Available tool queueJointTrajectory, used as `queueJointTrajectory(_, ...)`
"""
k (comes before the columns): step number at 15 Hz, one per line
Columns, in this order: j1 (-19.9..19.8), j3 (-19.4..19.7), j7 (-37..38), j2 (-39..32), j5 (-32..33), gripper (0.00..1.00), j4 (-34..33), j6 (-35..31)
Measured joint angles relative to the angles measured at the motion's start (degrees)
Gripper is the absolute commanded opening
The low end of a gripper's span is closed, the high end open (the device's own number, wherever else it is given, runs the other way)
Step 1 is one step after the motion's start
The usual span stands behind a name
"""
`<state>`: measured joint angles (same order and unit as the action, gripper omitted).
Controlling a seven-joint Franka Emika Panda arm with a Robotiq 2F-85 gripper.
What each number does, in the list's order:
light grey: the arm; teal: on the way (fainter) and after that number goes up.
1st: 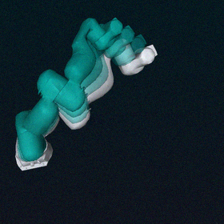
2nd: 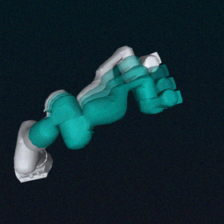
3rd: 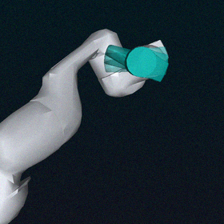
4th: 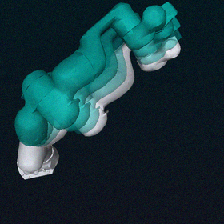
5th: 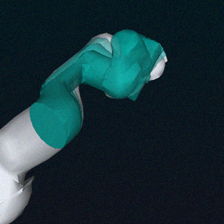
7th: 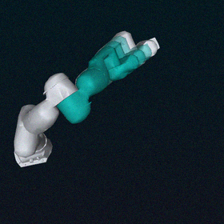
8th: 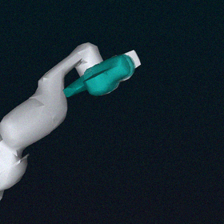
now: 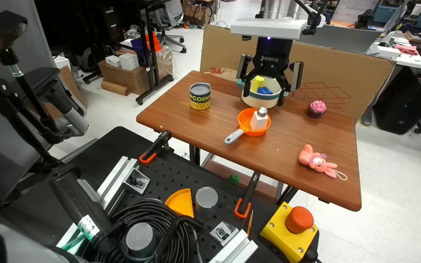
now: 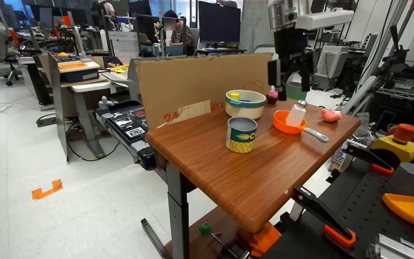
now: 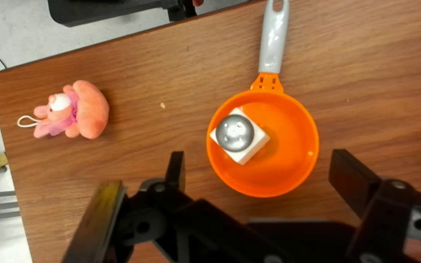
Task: Remove the shaker from the pot
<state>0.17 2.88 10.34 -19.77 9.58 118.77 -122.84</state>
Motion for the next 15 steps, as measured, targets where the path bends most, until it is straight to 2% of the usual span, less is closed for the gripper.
queueJointTrajectory(6,0.0,0.0,-0.7,-0.2,0.0,1.00,0.1,-3.0)
queueJointTrajectory(15,-0.1,0.4,-8.4,-0.2,2.7,1.00,2.0,-3.0)
